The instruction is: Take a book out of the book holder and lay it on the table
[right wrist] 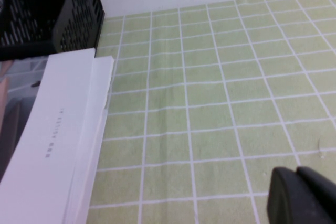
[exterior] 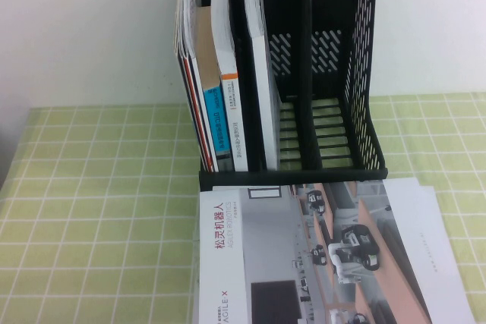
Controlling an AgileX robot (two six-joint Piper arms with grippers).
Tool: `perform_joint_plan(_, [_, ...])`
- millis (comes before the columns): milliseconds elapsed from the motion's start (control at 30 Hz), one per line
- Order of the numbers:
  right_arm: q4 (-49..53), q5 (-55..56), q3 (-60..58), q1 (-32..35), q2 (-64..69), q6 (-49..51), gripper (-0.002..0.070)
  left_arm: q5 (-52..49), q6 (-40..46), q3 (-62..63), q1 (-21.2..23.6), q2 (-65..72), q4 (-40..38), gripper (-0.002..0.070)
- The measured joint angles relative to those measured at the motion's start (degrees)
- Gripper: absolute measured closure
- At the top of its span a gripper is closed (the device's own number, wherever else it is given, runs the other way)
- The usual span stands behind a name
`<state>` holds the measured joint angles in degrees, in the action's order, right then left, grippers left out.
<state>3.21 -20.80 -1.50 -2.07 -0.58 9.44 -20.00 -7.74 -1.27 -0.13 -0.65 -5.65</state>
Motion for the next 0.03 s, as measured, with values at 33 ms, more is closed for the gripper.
perform_joint_plan(33, [0.00, 0.00, 0.00, 0.00, 0.00, 0.00, 0.0678, 0.00, 0.00, 0.00, 0.00, 0.00, 0.00, 0.0677])
